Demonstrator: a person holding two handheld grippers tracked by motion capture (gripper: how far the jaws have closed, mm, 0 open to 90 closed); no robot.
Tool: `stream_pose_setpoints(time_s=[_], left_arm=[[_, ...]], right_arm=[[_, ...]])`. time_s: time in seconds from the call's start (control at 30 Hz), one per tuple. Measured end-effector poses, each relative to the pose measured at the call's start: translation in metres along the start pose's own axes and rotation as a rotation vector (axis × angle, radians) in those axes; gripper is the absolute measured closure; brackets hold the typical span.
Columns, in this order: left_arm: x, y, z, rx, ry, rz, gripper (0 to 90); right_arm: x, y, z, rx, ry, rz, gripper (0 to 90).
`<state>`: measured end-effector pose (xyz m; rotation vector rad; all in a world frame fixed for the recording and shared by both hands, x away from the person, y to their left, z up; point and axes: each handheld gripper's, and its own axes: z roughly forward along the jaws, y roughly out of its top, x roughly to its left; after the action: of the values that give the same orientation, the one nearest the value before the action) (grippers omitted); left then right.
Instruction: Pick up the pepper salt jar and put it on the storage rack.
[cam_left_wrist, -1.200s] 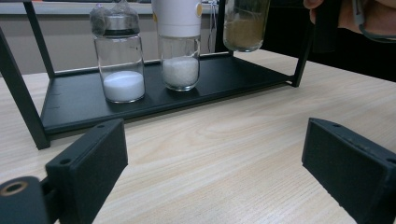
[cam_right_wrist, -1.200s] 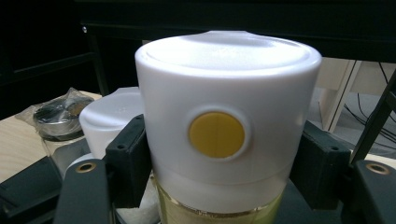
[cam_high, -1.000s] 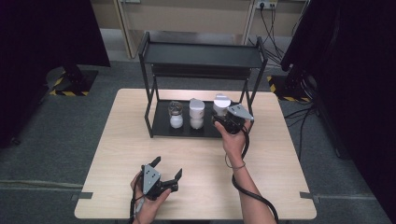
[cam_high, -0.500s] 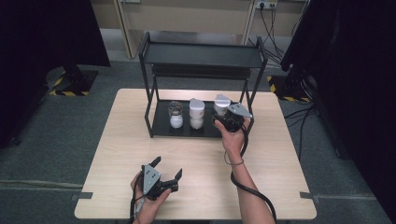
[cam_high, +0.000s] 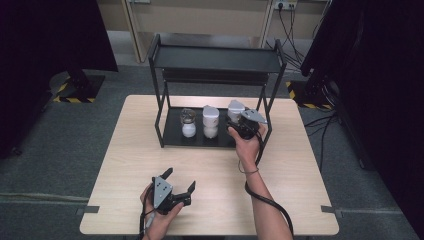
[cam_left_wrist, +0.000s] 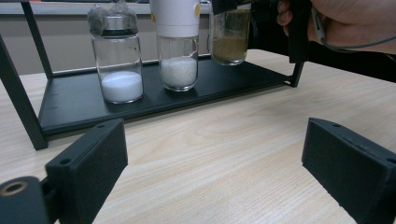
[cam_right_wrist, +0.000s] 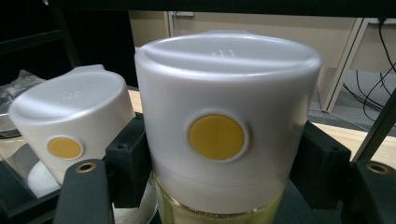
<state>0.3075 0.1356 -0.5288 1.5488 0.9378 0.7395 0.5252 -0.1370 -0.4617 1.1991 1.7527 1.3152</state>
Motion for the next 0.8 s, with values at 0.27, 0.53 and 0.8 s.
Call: stream_pose_setpoints(time_s=[0.27, 0.53, 0.8], left_arm=[[0.0, 0.0, 0.0, -0.001, -0.002, -0.001, 6.2], [0.0, 0.0, 0.0, 0.0, -0.002, 0.0, 6.2], [0.0, 0.0, 0.0, -0.002, -0.003, -0.002, 6.2]], right_arm=[[0.001, -0.003, 0.006, 0.011, -0.005, -0.004, 31.0], [0.001, -0.006, 0.01, 0.018, -0.007, -0.004, 31.0], [0.002, -0.008, 0.016, 0.032, -0.012, -0.006, 31.0]])
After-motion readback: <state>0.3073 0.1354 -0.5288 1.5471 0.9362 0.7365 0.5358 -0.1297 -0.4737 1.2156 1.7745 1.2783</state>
